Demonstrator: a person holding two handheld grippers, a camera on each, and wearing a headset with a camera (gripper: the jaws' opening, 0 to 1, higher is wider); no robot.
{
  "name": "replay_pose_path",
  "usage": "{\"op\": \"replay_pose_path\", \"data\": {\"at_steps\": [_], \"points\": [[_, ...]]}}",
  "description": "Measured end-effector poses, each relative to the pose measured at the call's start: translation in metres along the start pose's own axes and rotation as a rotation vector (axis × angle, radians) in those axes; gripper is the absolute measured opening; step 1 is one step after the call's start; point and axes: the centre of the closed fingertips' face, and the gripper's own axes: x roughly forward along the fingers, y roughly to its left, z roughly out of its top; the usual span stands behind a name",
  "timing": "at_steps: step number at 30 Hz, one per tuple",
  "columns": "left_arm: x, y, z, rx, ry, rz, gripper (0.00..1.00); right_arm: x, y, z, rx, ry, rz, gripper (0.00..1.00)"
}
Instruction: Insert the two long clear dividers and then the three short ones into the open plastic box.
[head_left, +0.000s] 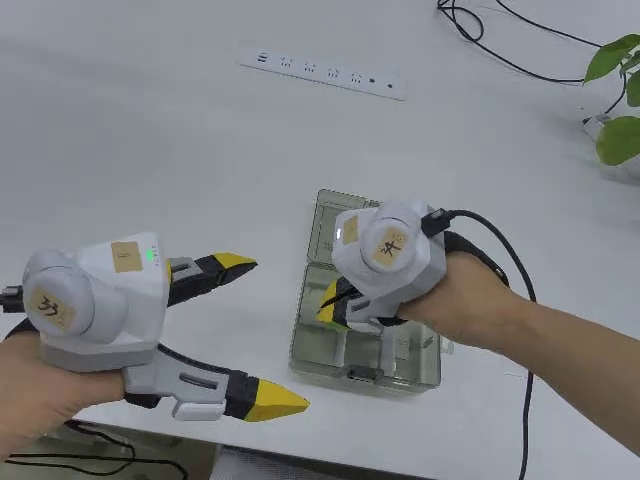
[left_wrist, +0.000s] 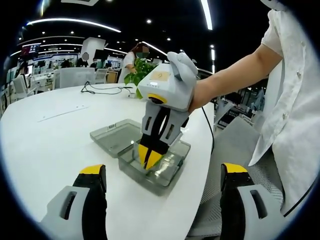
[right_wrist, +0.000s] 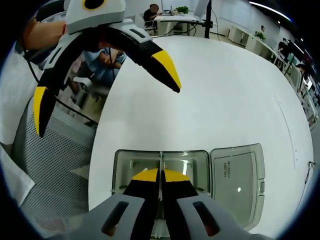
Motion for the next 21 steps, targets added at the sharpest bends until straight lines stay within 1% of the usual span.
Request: {"op": "replay_pose_path", "data": {"at_steps": [4,6,8,12,15,18,21], "points": [[-0.001,-0.001,0.001,0.006,0.004,0.000,0.97,0.000,0.000,0.000,0.010,-0.001,-0.002,0.03],[-0.002,-0.001,0.002,0.007,0.003,0.002,0.97,-0.001,0.001,0.003,0.036,-0.022,-0.004,0.07],[-0.003,-0.002,0.002,0.008,0.005,0.003,0.97,-0.003,0.001,0.004,0.037,-0.025,-0.009,0.08],[-0.005,-0.005,0.003,0.012,0.006,0.007,0.97,-0.012,0.004,0.013,0.044,-0.065,-0.020,0.10],[-0.007,-0.007,0.003,0.014,0.007,0.014,0.97,-0.021,0.004,0.019,0.063,-0.103,-0.031,0.12],[-0.010,-0.008,0.003,0.011,0.010,0.020,0.97,-0.034,0.006,0.030,0.108,-0.173,-0.035,0.14],[-0.013,-0.009,0.003,0.010,0.009,0.028,0.97,-0.046,0.007,0.038,0.128,-0.227,-0.044,0.19]]}}
